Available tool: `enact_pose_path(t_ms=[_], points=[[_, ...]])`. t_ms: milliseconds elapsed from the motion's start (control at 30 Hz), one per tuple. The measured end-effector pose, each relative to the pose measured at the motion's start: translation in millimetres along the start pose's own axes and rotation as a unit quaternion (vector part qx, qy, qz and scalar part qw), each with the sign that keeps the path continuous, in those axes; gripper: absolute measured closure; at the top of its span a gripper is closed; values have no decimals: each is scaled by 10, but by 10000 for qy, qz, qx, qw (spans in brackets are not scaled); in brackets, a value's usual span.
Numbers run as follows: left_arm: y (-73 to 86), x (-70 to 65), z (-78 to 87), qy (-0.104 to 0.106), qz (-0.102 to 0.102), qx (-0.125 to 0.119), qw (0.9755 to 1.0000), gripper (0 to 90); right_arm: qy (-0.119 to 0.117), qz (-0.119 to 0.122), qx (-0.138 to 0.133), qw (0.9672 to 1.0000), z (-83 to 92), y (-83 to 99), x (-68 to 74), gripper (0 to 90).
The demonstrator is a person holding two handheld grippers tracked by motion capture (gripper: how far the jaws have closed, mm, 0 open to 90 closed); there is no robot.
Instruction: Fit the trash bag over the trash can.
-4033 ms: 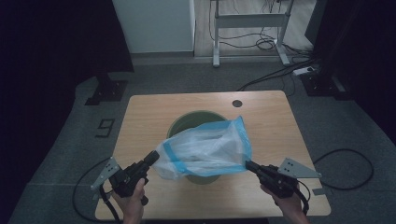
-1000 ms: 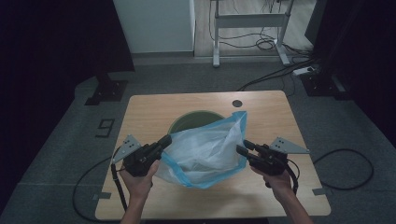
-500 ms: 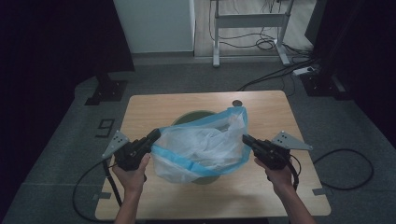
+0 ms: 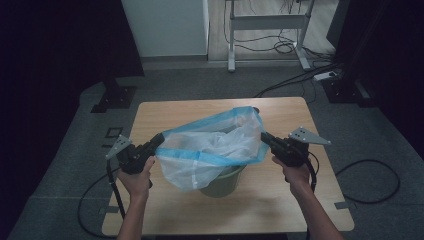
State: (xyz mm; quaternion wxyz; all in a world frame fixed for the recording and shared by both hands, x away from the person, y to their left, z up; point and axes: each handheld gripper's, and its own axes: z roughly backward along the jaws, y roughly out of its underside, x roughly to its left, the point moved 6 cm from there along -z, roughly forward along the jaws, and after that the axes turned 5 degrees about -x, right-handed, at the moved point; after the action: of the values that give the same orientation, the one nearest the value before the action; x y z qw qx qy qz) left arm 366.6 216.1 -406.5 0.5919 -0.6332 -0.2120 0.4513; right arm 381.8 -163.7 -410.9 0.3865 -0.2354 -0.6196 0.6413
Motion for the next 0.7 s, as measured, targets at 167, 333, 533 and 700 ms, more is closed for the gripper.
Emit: enact_pose_path(t_ms=[167, 333, 533, 700], points=[[50, 53, -41, -56, -4, 72, 10000, 897, 113, -58, 119, 9998, -113, 54, -67, 866], [106, 118, -100, -95, 16, 222, 9997, 897, 243, 0, 269, 9993, -231, 129, -124, 861], [241, 201, -213, -147, 40, 527, 9985, 897, 237, -106, 442, 9987, -364, 255, -181, 858], [377, 245, -296, -142, 80, 780, 9968, 897, 201, -144, 613, 9978, -437, 368, -193, 858]])
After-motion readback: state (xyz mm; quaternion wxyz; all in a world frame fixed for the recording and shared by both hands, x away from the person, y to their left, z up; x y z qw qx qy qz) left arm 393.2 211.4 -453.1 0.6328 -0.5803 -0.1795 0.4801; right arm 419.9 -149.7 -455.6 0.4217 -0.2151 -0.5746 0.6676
